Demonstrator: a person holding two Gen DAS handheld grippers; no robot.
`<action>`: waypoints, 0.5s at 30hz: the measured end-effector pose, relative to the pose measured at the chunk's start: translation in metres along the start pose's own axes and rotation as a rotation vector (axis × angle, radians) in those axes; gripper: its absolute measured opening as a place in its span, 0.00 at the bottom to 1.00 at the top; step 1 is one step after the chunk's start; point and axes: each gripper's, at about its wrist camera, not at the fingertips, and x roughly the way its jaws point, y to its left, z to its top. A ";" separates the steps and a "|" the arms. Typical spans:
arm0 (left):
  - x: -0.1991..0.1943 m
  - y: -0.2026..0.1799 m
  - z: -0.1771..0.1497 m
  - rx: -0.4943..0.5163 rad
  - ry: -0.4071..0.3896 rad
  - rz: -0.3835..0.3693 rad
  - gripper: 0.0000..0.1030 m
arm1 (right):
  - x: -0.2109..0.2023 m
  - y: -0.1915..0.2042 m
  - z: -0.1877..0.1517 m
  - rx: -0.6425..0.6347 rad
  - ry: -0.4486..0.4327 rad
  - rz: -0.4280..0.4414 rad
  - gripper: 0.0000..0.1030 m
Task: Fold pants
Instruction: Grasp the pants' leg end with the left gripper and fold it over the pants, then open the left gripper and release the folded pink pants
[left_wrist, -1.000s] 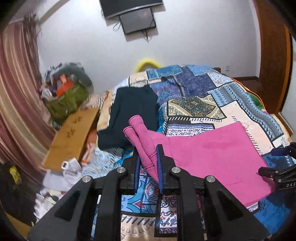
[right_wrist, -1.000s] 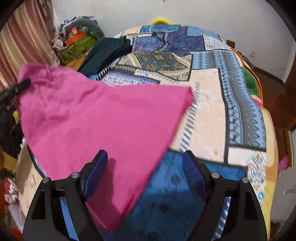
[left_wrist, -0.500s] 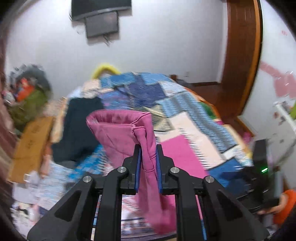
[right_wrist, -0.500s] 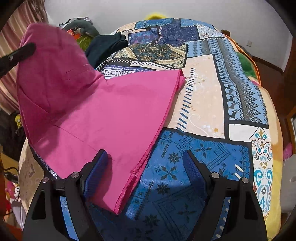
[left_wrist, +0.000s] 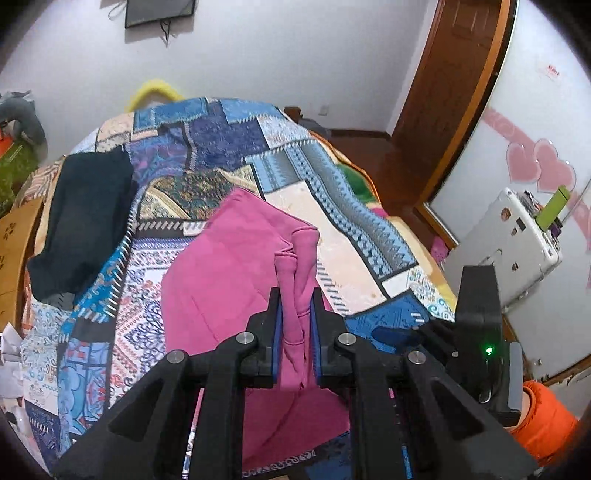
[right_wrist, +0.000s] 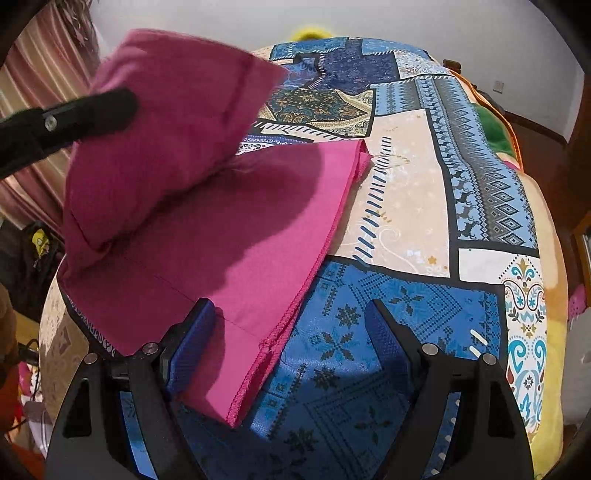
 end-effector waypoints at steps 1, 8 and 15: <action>0.002 -0.001 -0.001 0.002 0.013 -0.002 0.12 | 0.000 0.000 0.000 0.001 0.000 0.001 0.78; -0.008 -0.007 -0.001 0.028 0.018 -0.016 0.21 | 0.001 -0.001 0.000 -0.001 -0.002 -0.002 0.78; -0.024 0.010 0.017 0.043 -0.086 0.115 0.58 | 0.001 -0.002 0.001 0.002 -0.001 -0.008 0.78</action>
